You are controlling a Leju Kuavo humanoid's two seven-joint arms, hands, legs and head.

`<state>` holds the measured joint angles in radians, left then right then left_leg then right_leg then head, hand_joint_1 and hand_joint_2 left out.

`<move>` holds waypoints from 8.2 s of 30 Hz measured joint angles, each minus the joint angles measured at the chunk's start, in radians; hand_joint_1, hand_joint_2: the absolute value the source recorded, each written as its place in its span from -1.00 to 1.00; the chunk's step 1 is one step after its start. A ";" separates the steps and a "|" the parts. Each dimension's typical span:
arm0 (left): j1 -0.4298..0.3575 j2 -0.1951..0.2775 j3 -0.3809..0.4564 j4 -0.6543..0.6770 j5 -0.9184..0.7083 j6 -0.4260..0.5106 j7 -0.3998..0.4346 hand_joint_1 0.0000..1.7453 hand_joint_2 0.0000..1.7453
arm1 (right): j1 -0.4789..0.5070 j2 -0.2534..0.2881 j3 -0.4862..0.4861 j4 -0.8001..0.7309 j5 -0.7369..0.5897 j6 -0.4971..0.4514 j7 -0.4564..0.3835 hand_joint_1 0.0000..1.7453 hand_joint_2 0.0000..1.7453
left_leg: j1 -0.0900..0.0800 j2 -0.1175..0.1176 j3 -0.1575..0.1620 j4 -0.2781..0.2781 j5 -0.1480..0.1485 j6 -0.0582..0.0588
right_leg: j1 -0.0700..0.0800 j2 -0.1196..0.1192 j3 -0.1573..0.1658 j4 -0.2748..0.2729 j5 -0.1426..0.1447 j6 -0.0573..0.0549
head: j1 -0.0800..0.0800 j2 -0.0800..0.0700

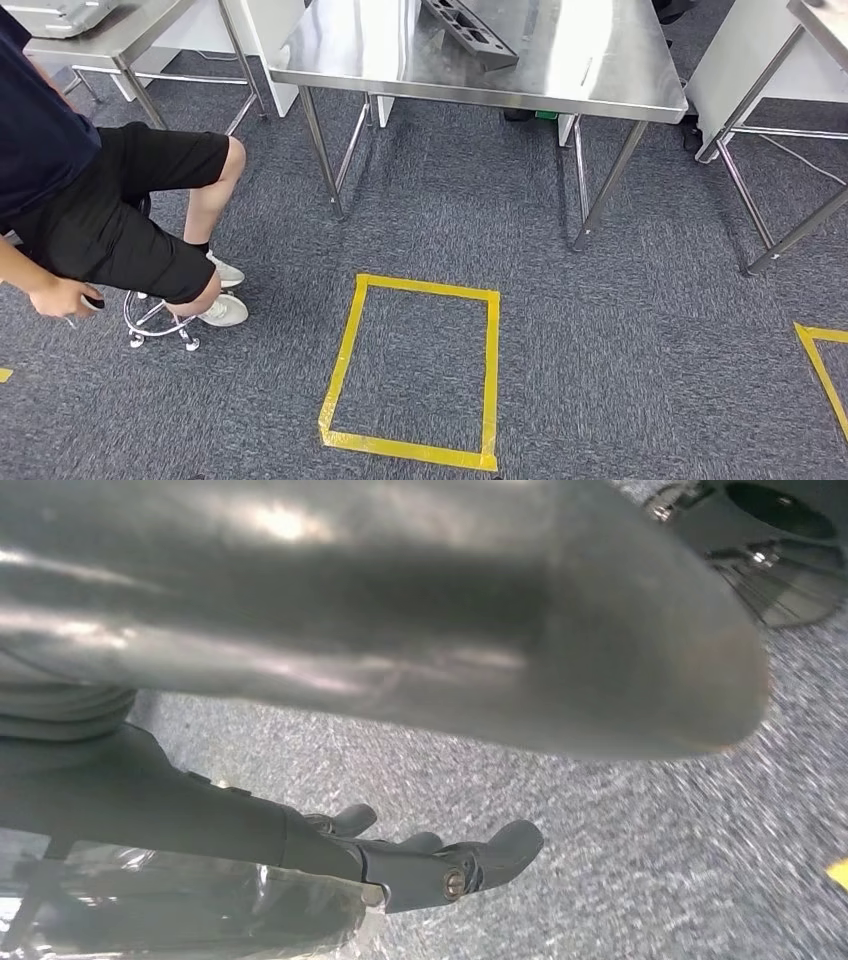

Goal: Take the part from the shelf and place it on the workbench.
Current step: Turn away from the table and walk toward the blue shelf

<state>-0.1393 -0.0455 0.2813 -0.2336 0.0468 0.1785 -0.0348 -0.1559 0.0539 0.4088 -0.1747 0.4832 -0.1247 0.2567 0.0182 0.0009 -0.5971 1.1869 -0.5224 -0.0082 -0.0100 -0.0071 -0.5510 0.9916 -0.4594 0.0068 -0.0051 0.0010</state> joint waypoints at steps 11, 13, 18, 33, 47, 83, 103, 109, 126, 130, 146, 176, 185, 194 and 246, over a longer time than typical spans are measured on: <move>-0.001 -0.005 0.022 -0.005 -0.012 0.001 -0.002 -1.00 -1.00 | 0.001 0.002 0.000 0.001 0.007 -0.001 -0.002 -1.00 -1.00 | -0.009 0.005 0.023 -0.182 0.058 0.063 | 0.001 0.003 -0.124 0.255 -0.136 0.037 | 0.004 0.000; 0.000 -0.006 0.023 -0.005 -0.012 0.001 -0.002 -1.00 -1.00 | 0.001 0.002 0.000 0.001 0.007 -0.001 -0.002 -1.00 -1.00 | -0.009 0.007 -0.004 -0.180 0.081 0.060 | 0.000 0.004 -0.114 0.312 -0.137 0.053 | 0.004 0.000; -0.001 -0.008 0.026 -0.006 -0.015 0.001 -0.003 -1.00 -1.00 | -0.004 0.001 0.006 0.001 0.023 0.001 0.001 -1.00 -1.00 | -0.012 0.009 -0.043 -0.179 0.131 0.038 | 0.005 0.005 0.116 0.002 -0.091 0.053 | 0.002 0.000; 0.000 -0.011 0.049 -0.008 -0.052 0.013 0.022 -1.00 -1.00 | -0.002 0.006 0.030 0.002 0.059 0.002 0.021 -1.00 1.00 | -0.007 0.041 0.073 -0.144 0.023 0.000 | 0.009 -0.031 0.014 0.002 -0.015 -0.002 | 0.001 0.000; 0.001 -0.022 0.059 -0.009 -0.072 0.015 0.021 -1.00 -1.00 | 0.001 0.006 0.033 0.002 0.054 0.002 0.024 -1.00 1.00 | -0.012 -0.060 0.017 -0.186 0.080 0.051 | 0.003 0.044 0.030 0.059 -0.074 0.039 | 0.003 0.000; 0.006 -0.011 0.113 -0.015 -0.124 -0.007 -0.054 -1.00 -1.00 | 0.005 0.009 0.032 0.002 0.052 0.004 0.003 -1.00 1.00 | -0.011 -0.103 -0.024 -0.171 0.102 0.018 | -0.004 0.038 0.053 0.000 -0.047 0.014 | 0.003 0.000; 0.008 -0.023 0.113 -0.014 -0.184 -0.015 -0.039 -1.00 -1.00 | 0.013 0.003 0.023 0.002 0.035 0.009 0.006 -1.00 1.00 | -0.012 -0.025 -0.004 -0.177 0.084 0.062 | 0.010 0.002 -0.079 0.285 -0.184 0.015 | 0.007 0.000; 0.007 -0.026 0.112 -0.014 -0.192 -0.021 -0.034 -1.00 -1.00 | 0.022 0.003 0.021 0.002 0.036 0.009 0.006 -1.00 1.00 | -0.015 -0.105 -0.009 -0.173 0.093 0.048 | -0.001 0.067 0.026 0.036 -0.064 0.045 | 0.007 0.000; -0.008 -0.029 0.118 -0.017 -0.235 -0.050 -0.031 -1.00 -1.00 | 0.020 0.011 -0.014 0.002 0.021 -0.009 0.011 -1.00 1.00 | -0.020 0.072 0.009 -0.168 0.058 0.022 | 0.021 -0.101 0.041 0.005 -0.049 0.003 | 0.008 0.000; -0.008 -0.025 0.129 -0.017 -0.234 -0.052 -0.031 -1.00 -1.00 | 0.014 0.012 -0.018 0.002 0.026 -0.009 0.011 -1.00 1.00 | -0.014 0.026 0.012 -0.181 0.072 0.048 | 0.017 -0.063 0.023 0.057 -0.083 0.016 | 0.010 0.000; 0.010 -0.022 0.178 -0.017 -0.230 -0.039 -0.032 -1.00 -1.00 | 0.015 0.019 -0.021 0.002 0.037 0.000 0.010 -1.00 1.00 | -0.009 -0.049 -0.046 -0.090 0.032 0.010 | -0.010 0.019 0.029 0.018 -0.041 0.005 | 0.007 0.000; 0.004 -0.032 0.233 -0.019 -0.212 -0.014 -0.036 -1.00 -1.00 | 0.010 0.024 -0.020 0.002 0.086 0.021 0.021 -1.00 1.00 | -0.010 -0.111 -0.022 -0.150 0.075 0.014 | -0.011 0.040 0.016 0.032 -0.042 0.019 | 0.007 0.000; 0.000 -0.041 0.256 -0.020 -0.228 -0.007 -0.043 -1.00 -1.00 | 0.008 0.023 -0.019 0.002 0.089 0.021 0.021 -1.00 1.00 | -0.013 0.035 -0.041 -0.064 0.037 0.015 | 0.008 -0.076 0.017 0.030 -0.047 -0.006 | 0.002 0.000; -0.019 -0.048 0.258 -0.025 -0.265 -0.005 -0.035 -1.00 -1.00 | 0.008 0.018 -0.021 0.000 0.079 0.009 0.013 -1.00 1.00 | -0.013 -0.005 0.009 -0.180 0.077 0.060 | 0.011 -0.010 -0.050 0.188 -0.131 0.013 | 0.006 0.000; -0.024 -0.067 0.306 -0.033 -0.304 0.034 -0.050 -1.00 -1.00 | 0.029 0.030 -0.045 -0.003 0.115 0.003 -0.006 -1.00 -1.00 | 0.004 -0.015 0.062 -0.235 0.083 0.049 | -0.030 0.005 -0.084 0.191 -0.082 0.068 | 0.007 0.000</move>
<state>-0.1628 -0.1122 0.5869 -0.2663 -0.2571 0.2122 -0.0847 -0.1265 0.0843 0.3639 -0.1777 0.5984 -0.1214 0.2506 0.0218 -0.0146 -0.5347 0.9518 -0.4396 0.0411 -0.0401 -0.0022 -0.6346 1.1826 -0.5418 0.0744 0.0022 0.0011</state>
